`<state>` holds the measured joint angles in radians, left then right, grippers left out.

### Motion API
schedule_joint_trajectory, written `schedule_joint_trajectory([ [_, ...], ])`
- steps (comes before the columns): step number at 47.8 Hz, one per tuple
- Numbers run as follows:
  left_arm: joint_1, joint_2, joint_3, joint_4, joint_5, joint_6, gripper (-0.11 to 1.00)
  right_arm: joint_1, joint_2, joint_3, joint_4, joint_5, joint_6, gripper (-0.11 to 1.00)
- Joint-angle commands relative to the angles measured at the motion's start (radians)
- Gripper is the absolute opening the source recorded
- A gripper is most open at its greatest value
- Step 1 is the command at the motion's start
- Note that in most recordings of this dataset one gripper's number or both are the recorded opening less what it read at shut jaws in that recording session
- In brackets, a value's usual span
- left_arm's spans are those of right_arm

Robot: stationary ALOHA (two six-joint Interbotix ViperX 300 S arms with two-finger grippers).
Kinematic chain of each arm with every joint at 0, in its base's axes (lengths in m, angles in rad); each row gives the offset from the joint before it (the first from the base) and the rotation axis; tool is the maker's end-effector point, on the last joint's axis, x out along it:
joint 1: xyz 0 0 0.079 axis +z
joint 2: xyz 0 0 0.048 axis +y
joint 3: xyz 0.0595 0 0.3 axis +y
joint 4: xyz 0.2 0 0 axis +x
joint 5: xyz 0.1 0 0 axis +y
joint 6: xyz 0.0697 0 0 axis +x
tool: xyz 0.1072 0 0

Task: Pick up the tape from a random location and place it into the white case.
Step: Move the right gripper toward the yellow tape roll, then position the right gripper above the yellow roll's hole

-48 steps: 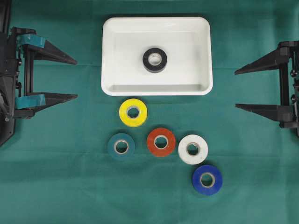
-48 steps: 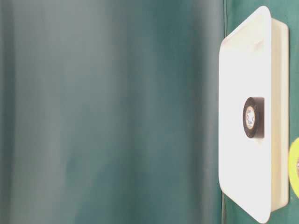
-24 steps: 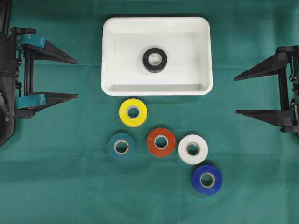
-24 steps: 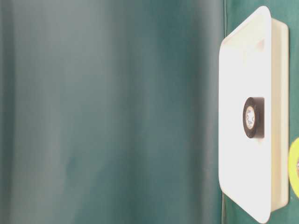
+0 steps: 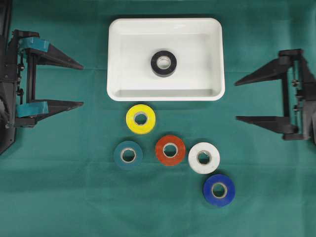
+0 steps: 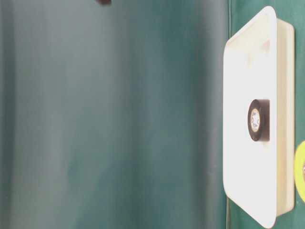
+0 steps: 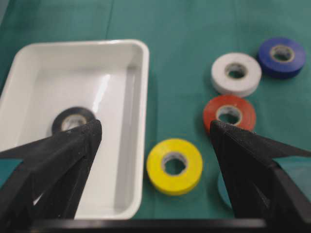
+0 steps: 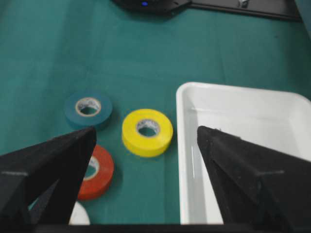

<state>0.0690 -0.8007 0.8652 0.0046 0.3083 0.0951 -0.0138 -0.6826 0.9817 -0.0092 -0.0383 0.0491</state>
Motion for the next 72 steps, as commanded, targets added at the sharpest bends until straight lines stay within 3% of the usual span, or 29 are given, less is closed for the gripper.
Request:
schedule_joint_trajectory([
  [1, -0.011, 0.003, -0.015, -0.002, -0.014, -0.002, 0.97, 0.002, 0.067, -0.067, 0.003, -0.026, 0.002, 0.91],
  [20, -0.014, 0.003, -0.014, -0.002, -0.014, -0.002, 0.97, 0.002, 0.383, -0.325, 0.003, -0.023, -0.002, 0.91],
  [45, -0.014, 0.003, -0.015, -0.002, -0.014, -0.002, 0.97, 0.011, 0.578, -0.541, -0.008, 0.037, -0.008, 0.91],
  [57, -0.014, 0.003, -0.014, -0.003, -0.014, -0.002, 0.97, 0.011, 0.637, -0.607, -0.014, 0.072, -0.009, 0.91],
  [72, -0.014, 0.003, -0.015, -0.002, -0.011, 0.000, 0.97, 0.011, 0.643, -0.617, -0.014, 0.118, -0.003, 0.91],
])
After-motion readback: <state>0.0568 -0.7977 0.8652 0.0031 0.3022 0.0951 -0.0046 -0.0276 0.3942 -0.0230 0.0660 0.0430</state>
